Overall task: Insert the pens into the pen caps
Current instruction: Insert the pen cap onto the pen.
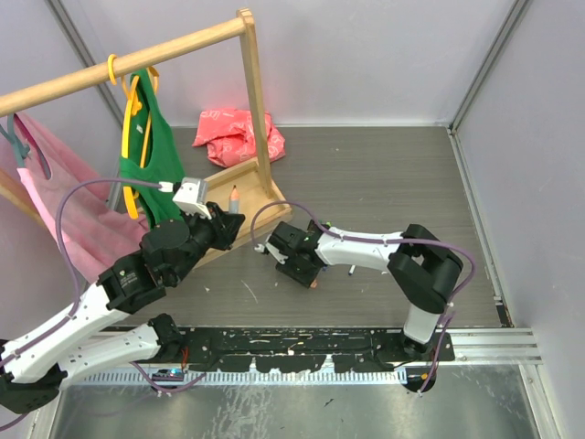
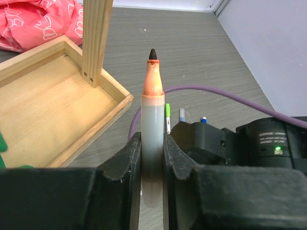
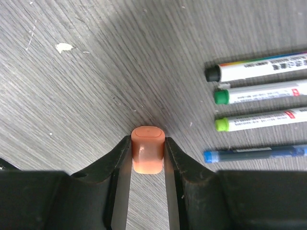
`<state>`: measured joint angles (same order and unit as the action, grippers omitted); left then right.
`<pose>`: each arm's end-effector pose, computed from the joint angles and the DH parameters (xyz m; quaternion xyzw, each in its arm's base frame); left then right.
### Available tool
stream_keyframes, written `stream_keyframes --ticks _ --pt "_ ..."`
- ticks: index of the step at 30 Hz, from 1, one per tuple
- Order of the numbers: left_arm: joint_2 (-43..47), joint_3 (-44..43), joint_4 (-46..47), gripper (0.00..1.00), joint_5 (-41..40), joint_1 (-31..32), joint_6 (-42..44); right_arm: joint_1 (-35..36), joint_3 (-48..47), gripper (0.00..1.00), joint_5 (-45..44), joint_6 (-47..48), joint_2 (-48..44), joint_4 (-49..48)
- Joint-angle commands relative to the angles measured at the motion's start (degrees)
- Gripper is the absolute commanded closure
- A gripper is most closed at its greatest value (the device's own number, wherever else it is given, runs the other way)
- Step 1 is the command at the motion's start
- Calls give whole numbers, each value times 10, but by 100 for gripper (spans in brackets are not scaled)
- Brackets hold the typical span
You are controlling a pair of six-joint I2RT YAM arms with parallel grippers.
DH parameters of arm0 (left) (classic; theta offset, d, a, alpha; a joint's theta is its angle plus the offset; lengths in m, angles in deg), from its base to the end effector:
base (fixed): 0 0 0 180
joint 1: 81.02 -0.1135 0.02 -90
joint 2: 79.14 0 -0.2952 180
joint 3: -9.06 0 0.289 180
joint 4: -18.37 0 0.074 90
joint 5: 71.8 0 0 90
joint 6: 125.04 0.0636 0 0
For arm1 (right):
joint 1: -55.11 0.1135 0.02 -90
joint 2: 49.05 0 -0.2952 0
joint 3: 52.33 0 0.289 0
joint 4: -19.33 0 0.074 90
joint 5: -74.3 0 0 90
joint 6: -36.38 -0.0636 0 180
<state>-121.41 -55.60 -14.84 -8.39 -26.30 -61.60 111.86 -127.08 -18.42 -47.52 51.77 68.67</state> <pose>0.1372 -0.1446 0.3976 0.0403 0.7631 -0.2695 0.5860 0.2052 0.3075 0.1434 -0.5144 0.8477 0.0330 0.1248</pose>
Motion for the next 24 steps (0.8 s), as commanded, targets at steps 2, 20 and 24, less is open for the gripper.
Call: stream_keyframes --ticks 2,20,24 --pt "4 -15 31 100 3 -3 0 -21 1 93 1 -29 -95 -28" --pt "11 25 118 100 109 -2 51 -87 -55 100 -223 -267 -251 -78" --pt "7 24 125 100 131 -3 64 -94 -43 100 -224 -321 -308 -141"
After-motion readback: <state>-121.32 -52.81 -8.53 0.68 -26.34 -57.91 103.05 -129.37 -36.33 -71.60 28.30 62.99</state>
